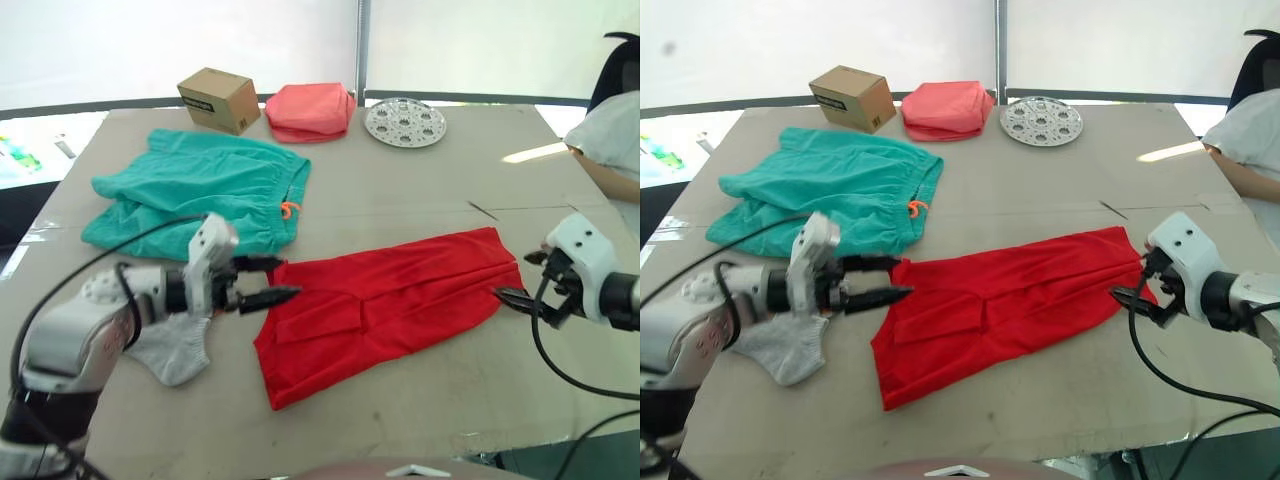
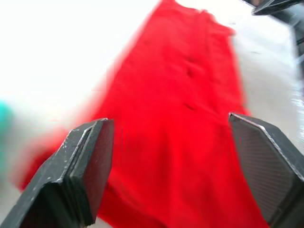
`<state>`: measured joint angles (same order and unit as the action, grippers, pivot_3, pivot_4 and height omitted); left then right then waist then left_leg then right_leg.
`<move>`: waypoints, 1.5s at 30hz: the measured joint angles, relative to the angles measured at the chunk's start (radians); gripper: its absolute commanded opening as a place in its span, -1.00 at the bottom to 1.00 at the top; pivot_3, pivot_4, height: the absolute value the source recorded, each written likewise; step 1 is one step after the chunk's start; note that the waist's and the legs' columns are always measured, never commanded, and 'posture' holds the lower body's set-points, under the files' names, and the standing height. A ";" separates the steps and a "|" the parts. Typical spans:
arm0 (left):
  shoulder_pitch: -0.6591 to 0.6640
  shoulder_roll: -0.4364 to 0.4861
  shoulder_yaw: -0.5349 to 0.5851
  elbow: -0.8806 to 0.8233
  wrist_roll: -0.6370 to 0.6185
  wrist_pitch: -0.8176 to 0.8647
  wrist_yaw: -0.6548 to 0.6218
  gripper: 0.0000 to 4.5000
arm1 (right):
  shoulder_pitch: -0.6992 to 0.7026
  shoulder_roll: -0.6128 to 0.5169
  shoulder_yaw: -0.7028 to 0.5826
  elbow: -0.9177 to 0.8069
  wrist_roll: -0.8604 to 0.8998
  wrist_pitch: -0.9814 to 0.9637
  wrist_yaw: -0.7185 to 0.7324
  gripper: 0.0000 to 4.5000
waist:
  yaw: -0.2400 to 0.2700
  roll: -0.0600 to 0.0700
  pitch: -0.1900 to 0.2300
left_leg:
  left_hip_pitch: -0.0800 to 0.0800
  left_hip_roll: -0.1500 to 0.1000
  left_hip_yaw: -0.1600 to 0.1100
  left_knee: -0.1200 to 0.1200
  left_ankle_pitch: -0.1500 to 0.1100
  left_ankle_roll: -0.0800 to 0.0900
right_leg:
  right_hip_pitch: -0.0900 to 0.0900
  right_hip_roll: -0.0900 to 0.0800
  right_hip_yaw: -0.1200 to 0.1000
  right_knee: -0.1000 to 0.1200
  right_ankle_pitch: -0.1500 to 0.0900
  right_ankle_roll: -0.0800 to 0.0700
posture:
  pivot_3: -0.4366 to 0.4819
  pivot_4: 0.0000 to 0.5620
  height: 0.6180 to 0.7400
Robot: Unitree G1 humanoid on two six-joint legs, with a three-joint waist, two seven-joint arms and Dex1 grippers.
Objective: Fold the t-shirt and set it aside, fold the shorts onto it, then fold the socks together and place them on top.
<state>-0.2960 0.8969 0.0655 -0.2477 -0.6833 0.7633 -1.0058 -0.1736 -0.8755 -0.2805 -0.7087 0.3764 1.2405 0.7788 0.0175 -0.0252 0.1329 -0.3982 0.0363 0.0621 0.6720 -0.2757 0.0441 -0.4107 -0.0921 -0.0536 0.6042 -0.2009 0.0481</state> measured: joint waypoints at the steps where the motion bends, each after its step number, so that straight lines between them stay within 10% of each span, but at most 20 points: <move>1: -0.112 -0.012 -0.073 0.069 0.041 0.012 -0.019 0.81 | -0.044 0.013 0.050 0.016 -0.009 -0.013 -0.030 0.98 | -0.001 0.000 0.000 | 0.000 0.000 0.000 -0.001 0.000 0.000 | 0.001 0.001 0.001 0.000 0.000 0.000 | -0.05 -0.47 1.00; 7: -0.382 -0.068 -0.386 0.364 0.327 -0.133 -0.147 0.81 | -0.249 0.020 0.337 0.322 -0.096 -0.185 -0.061 0.98 | -0.015 -0.001 0.001 | 0.001 0.002 0.008 -0.003 0.001 -0.001 | -0.001 0.007 0.006 -0.001 0.000 -0.001 | -0.05 -0.47 1.00; 14: -0.433 -0.088 -0.481 0.546 0.496 -0.299 -0.244 0.81 | -0.526 0.028 0.521 0.784 -0.198 -0.370 0.076 0.98 | -0.028 -0.003 0.003 | 0.001 0.002 0.010 -0.003 0.000 0.000 | -0.002 0.006 0.008 0.000 0.000 -0.001 | -0.05 -0.47 1.00; 20: -0.374 -0.079 -0.436 0.497 0.520 -0.291 -0.285 -0.32 | -0.729 0.161 0.657 1.292 -0.337 -0.556 0.156 1.00 | -0.032 -0.002 0.003 | 0.003 0.003 0.011 -0.003 0.000 0.000 | -0.003 0.006 0.011 0.002 0.000 -0.001 | -0.05 -0.47 1.00; 24: -0.287 -0.075 -0.393 0.392 0.509 -0.245 -0.275 -1.00 | -0.814 0.228 0.667 1.487 -0.392 -0.668 0.190 0.33 | -0.036 -0.003 0.002 | 0.005 0.003 0.011 -0.003 0.000 0.000 | -0.002 0.006 0.013 0.003 0.002 0.003 | -0.05 -0.47 1.00; 30: -0.136 -0.043 -0.328 0.207 0.457 -0.154 -0.251 -1.00 | -0.835 0.257 0.666 1.552 -0.440 -0.751 0.218 -0.90 | -0.035 -0.003 0.001 | 0.007 0.003 0.010 -0.002 0.000 0.000 | -0.002 0.006 0.015 0.005 0.000 0.000 | -0.05 -0.47 1.00; 45: -0.066 -0.041 -0.282 0.117 0.422 -0.093 -0.187 -1.00 | -0.787 0.250 0.633 1.461 -0.475 -0.747 0.222 -0.97 | -0.033 -0.003 0.002 | 0.007 0.003 0.010 -0.003 0.000 0.000 | -0.002 0.006 0.015 0.005 0.000 -0.001 | -0.05 -0.47 1.00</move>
<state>-0.3619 0.8560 -0.2169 -0.1307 -0.2614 0.6704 -1.1932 -0.9602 -0.6254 0.3528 0.7522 -0.0988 0.4936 1.0010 -0.0158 -0.0281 0.1344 -0.3912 0.0394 0.0725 0.6694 -0.2752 0.0440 -0.4124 -0.0860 -0.0389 0.6091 -0.2005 0.0475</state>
